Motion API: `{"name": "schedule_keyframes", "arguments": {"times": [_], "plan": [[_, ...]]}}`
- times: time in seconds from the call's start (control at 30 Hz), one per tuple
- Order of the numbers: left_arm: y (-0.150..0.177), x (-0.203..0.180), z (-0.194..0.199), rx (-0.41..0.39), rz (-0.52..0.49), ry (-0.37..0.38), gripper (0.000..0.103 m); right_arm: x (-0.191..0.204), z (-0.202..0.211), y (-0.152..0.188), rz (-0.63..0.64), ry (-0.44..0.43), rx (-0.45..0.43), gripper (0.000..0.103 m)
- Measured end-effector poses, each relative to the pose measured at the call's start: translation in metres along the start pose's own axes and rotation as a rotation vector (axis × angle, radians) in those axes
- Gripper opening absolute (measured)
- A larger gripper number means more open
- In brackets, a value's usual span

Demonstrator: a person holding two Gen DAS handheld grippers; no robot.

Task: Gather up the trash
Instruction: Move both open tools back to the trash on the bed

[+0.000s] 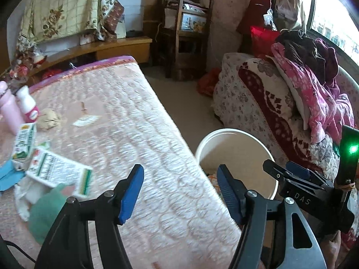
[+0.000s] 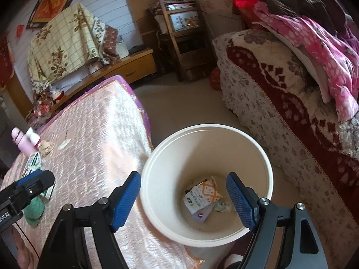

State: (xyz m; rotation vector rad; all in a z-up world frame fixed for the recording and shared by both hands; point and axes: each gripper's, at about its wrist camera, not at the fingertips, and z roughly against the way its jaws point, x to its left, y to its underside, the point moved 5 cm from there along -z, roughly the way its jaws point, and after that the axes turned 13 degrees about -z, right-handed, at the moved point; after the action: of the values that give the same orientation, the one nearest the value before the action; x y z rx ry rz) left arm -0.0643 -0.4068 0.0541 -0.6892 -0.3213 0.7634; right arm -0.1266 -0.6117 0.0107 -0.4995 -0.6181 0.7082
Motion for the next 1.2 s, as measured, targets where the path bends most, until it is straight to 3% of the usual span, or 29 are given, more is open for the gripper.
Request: {"name": "schedule_keyframes", "arguments": {"times": [0.37,0.77,1.2], "plan": [[0.034,0.054,0.047,-0.007,0.055,-0.060,0.068,0.057,0.018,0.034,0.059,-0.071,0.038,0.082],[0.083,0.142,0.089,-0.003,0.149,-0.199,0.068,0.138,0.022,0.078,0.166,-0.146,0.084,0.082],[0.128,0.216,0.111,0.026,0.238,-0.266,0.068,0.207,0.015,0.107,0.277,-0.213,0.135,0.082]]}}
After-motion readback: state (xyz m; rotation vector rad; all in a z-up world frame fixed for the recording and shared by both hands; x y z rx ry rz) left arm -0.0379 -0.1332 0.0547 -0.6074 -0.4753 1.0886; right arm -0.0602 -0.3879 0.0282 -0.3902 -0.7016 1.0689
